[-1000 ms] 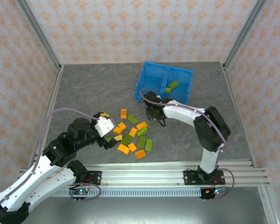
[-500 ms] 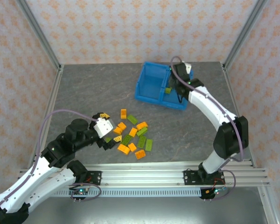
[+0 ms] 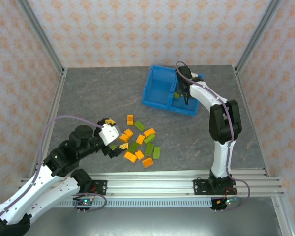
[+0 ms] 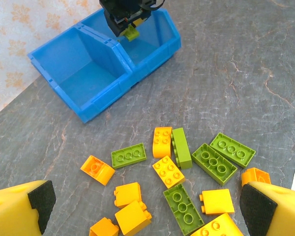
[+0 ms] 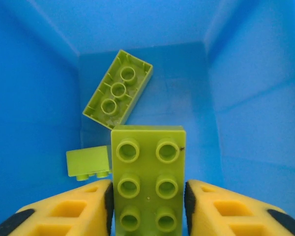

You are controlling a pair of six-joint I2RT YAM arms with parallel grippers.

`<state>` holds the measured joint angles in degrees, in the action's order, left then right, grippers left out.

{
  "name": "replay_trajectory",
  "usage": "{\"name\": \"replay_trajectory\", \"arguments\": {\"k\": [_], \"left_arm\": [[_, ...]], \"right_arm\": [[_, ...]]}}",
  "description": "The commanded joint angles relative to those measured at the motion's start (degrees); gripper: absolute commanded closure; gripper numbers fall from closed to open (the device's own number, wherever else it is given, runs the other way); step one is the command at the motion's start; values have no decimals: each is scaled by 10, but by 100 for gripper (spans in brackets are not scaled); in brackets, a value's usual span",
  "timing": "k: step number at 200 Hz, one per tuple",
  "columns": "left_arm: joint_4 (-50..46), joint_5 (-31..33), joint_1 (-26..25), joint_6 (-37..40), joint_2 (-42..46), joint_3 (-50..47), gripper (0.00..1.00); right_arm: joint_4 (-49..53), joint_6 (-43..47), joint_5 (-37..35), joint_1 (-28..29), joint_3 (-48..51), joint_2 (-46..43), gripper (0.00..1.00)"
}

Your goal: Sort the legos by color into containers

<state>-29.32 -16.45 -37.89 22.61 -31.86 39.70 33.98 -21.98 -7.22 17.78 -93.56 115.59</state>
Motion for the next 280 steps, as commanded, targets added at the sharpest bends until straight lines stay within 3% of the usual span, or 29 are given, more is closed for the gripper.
{"name": "replay_trajectory", "arguments": {"k": [1, 35, 61, 108, 131, 158, 177, 223, 280], "left_arm": [[-1, 8, -6, 8, 6, -3, 1], [1, 9, -6, 8, 4, -4, 0], [2, 6, -7, 4, 0, -3, 1], [-2, 8, -7, 11, 8, -1, 0], [2, 13, -7, 8, 7, -1, 1], [2, 23, -7, 9, 6, -1, 1], [-2, 24, -7, 8, 6, -1, 1], [-24, -18, -8, 31, -1, 4, 1], [-42, -101, -9, 70, -20, 4, 1]], "right_arm": [[12, -17, 5, -4, -18, -22, 49], [10, -12, 12, -4, -7, -71, 47], [-17, -7, 47, 15, 51, -170, 49], [-33, 30, 118, 146, 224, -350, 45], [-29, -65, 137, 217, 300, -385, 44], [-48, -249, 115, 299, 359, -378, 42], [-76, -339, 125, 320, 381, -343, 39], [1, -335, 113, 333, 281, -211, 32], [-41, -356, 144, 342, 260, -126, 35]]}}
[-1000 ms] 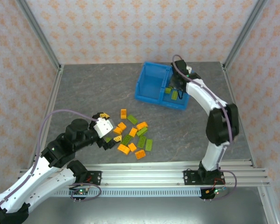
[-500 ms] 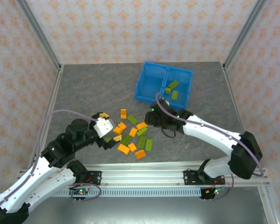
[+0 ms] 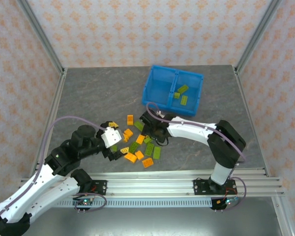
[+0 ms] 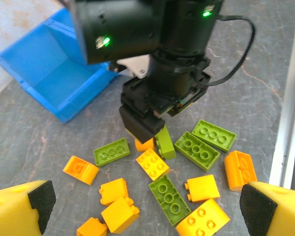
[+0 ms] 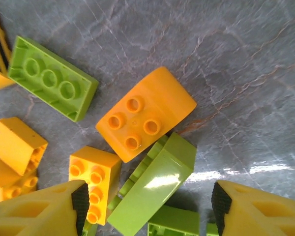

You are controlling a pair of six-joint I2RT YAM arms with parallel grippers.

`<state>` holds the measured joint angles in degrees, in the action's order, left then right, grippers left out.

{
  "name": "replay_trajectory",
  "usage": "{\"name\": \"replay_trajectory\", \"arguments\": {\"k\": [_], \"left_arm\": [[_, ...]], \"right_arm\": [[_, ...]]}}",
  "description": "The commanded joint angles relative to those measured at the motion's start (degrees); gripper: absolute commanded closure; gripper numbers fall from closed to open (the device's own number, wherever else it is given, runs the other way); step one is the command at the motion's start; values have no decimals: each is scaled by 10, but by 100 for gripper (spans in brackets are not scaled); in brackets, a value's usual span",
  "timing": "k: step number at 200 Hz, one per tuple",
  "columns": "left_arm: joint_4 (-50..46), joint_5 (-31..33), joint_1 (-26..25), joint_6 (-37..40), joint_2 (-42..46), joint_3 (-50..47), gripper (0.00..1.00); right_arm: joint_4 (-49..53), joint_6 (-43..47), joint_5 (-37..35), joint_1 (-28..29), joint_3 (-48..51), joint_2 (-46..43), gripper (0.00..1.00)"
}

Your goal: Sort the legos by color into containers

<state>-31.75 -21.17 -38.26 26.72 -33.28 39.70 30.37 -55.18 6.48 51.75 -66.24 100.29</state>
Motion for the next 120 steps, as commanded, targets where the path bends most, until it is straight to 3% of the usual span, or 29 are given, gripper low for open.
{"name": "replay_trajectory", "arguments": {"k": [1, 57, 120], "left_arm": [[-18, -55, -5, 30, -7, 4, 1], [-49, -26, -5, 27, -61, 22, 1], [-40, -35, -6, 33, -41, 10, 1]], "right_arm": [[-6, -24, 8, 3, -13, 28, 35], [-11, -54, -15, 7, -1, 51, 52], [-2, -65, -72, 6, 15, 11, 76]]}}
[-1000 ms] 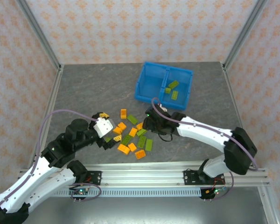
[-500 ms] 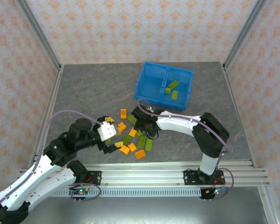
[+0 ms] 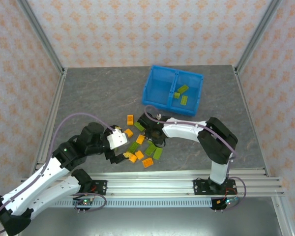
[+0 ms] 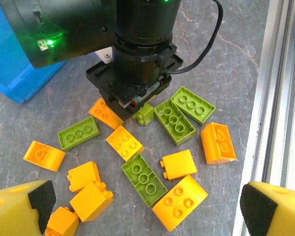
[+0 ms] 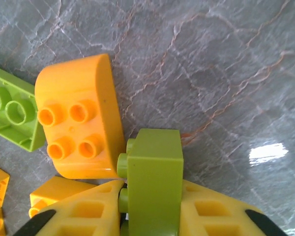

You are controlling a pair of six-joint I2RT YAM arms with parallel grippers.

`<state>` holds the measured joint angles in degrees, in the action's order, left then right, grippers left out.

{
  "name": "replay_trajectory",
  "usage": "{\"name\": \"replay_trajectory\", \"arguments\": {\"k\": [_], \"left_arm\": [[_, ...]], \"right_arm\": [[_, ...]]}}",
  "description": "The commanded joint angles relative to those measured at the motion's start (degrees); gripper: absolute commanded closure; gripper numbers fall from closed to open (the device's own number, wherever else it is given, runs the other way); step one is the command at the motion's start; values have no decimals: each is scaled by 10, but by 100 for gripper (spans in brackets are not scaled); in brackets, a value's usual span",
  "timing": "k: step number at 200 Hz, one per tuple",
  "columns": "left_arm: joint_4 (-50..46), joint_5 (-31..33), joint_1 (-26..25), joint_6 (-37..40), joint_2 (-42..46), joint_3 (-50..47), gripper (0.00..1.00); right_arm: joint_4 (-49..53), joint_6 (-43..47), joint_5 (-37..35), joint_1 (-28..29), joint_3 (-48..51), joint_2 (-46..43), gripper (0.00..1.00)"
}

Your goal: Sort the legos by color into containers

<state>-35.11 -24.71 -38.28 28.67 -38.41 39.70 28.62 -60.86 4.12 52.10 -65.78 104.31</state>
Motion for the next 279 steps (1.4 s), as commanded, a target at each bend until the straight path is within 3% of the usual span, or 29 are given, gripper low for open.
{"name": "replay_trajectory", "arguments": {"k": [1, 80, 99, 129, 179, 236, 279], "left_arm": [[-6, 1, -6, 14, 10, 10, 1], [9, 4, -6, 10, 25, 6, 1], [32, 14, -6, 1, 40, -3, 1], [70, 50, -6, -16, 74, -23, 1], [80, 88, -6, -20, 101, -32, 1], [76, 101, -8, -21, 97, -29, 1], [78, 105, -11, -24, 94, -30, 1]], "right_arm": [[16, -8, -50, 3, 11, -30, 76], [103, 70, -188, -11, -37, -145, 79], [113, 147, -234, -46, -67, -178, 79], [81, 284, -246, -141, -119, -192, 79], [102, 368, -139, -296, -293, -42, 78], [167, 364, -114, -357, -452, 152, 77], [225, 367, -102, -367, -532, 228, 65]]}}
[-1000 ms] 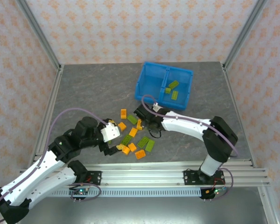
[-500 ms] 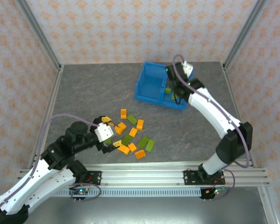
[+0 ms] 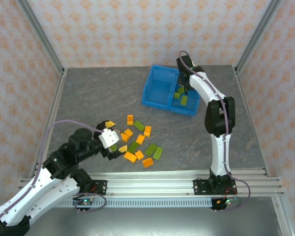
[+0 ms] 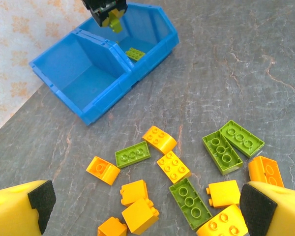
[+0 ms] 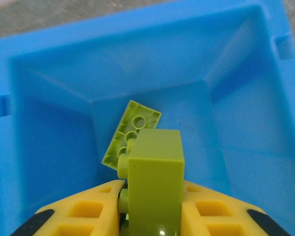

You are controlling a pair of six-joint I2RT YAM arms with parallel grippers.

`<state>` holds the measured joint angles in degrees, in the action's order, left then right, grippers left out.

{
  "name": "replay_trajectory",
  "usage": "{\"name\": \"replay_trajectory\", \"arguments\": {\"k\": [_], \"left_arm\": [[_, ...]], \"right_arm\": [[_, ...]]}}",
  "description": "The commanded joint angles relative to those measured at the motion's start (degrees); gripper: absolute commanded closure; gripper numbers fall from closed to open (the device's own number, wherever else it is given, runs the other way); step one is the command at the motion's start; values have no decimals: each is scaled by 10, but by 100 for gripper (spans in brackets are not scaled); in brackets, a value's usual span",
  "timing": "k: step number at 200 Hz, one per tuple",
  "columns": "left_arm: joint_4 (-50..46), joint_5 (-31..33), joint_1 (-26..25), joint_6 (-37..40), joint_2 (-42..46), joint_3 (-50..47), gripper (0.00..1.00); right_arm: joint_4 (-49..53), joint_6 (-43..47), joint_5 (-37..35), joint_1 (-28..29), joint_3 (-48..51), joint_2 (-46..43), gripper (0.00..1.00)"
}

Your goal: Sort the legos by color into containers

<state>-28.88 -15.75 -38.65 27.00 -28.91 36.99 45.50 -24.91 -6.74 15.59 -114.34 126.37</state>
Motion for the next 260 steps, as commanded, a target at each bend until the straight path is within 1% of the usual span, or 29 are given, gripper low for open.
{"name": "replay_trajectory", "arguments": {"k": [1, 31, 46, 60, 74, 89, 108, 133, 151, 168, 184, 194, 208, 215, 227, 234, 260], "left_arm": [[16, 16, -7, -8, -1, -3, 1], [16, 17, -7, -8, -2, -3, 1], [14, 17, -7, -8, -4, -1, 1], [11, 13, -8, -11, -5, 1, 1], [9, 8, -9, -11, -6, 1, 1], [5, 3, -10, -8, -7, 1, 1], [1, 1, -12, -5, -15, 5, 1], [0, -5, -12, 1, -30, 8, 1], [-2, -9, -12, 2, -42, 10, 1], [-2, -12, -12, 3, -50, 11, 1], [-2, -15, -12, 3, -52, 11, 0], [-2, -16, -12, 3, -54, 12, 1], [-5, -16, -12, 5, -54, 12, 1], [-6, -21, -12, 6, -52, 12, 1], [-13, -42, -12, 13, -49, 13, 1], [-20, -67, -12, 25, -47, 13, 1], [-37, -128, -12, 56, -50, 8, 1]], "right_arm": [[56, 7, 7, -2, -47, 7, 64], [55, 6, 14, -3, -40, -24, 54], [59, 3, 16, -2, -31, -52, 53], [45, -3, 27, 0, 5, -100, 54], [15, -6, 41, 9, 68, -172, 54], [-23, -8, 58, 28, 151, -271, 53], [-72, -14, 96, 66, 275, -398, 48], [-82, -63, 112, 140, 421, -524, 45], [-64, -113, 120, 199, 505, -572, 45], [-54, -168, 121, 255, 570, -582, 45], [-73, -219, 140, 303, 624, -583, 44], [-93, -240, 151, 331, 644, -577, 44], [-109, -255, 153, 363, 654, -549, 40], [-114, -257, 154, 376, 655, -531, 39], [-117, -258, 154, 396, 650, -501, 39], [-120, -258, 154, 405, 647, -485, 39], [-141, -257, 167, 424, 638, -440, 39]]}}
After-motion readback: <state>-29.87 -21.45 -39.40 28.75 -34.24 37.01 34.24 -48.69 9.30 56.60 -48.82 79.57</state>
